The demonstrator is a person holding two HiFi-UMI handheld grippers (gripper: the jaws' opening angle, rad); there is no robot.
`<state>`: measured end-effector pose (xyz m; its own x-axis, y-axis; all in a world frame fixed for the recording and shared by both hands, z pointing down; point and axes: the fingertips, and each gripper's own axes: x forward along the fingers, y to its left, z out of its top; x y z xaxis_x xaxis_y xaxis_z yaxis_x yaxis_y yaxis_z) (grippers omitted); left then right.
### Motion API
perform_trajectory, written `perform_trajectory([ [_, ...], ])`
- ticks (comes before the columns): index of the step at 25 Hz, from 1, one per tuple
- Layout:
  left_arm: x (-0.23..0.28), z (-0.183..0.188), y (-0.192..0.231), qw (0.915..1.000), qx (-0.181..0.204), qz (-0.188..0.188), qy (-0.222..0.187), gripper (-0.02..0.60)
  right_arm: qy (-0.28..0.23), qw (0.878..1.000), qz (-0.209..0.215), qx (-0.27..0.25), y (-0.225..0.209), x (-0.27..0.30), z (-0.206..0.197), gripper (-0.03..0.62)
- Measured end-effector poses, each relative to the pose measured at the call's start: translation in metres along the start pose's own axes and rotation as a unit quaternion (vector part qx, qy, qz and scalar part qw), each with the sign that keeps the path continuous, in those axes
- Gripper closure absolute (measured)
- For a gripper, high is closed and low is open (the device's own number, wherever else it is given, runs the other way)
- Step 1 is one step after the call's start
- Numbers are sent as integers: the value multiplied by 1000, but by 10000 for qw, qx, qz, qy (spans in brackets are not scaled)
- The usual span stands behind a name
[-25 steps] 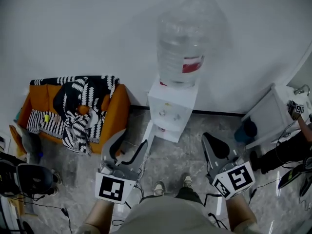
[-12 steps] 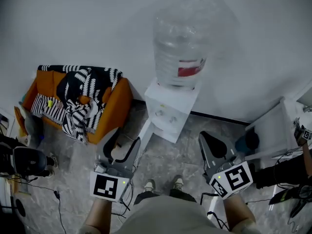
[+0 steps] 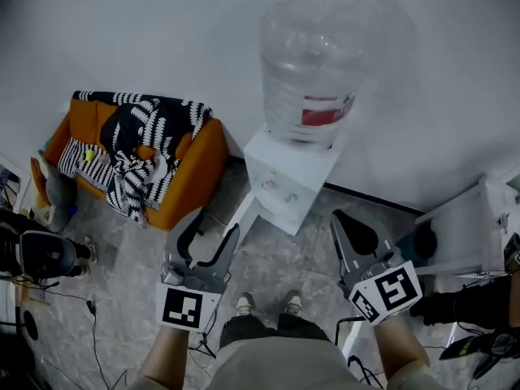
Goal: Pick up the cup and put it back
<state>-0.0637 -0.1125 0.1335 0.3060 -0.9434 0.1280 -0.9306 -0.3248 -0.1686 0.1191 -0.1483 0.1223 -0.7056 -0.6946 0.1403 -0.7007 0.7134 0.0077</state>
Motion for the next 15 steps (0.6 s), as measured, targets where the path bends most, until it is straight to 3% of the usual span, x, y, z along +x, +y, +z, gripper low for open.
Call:
perform_trajectory([
  [7, 19, -49, 15, 10000, 14, -68, 52, 342, 99, 9999, -66, 93, -8, 32, -43, 591],
  [11, 32, -102, 19, 9996, 153, -161, 188, 342, -23, 9999, -134, 46, -11, 46, -80, 591],
  [15, 51, -155, 14, 9988, 383, -296, 62, 342, -148, 9997, -213, -5, -16, 62, -131, 591],
])
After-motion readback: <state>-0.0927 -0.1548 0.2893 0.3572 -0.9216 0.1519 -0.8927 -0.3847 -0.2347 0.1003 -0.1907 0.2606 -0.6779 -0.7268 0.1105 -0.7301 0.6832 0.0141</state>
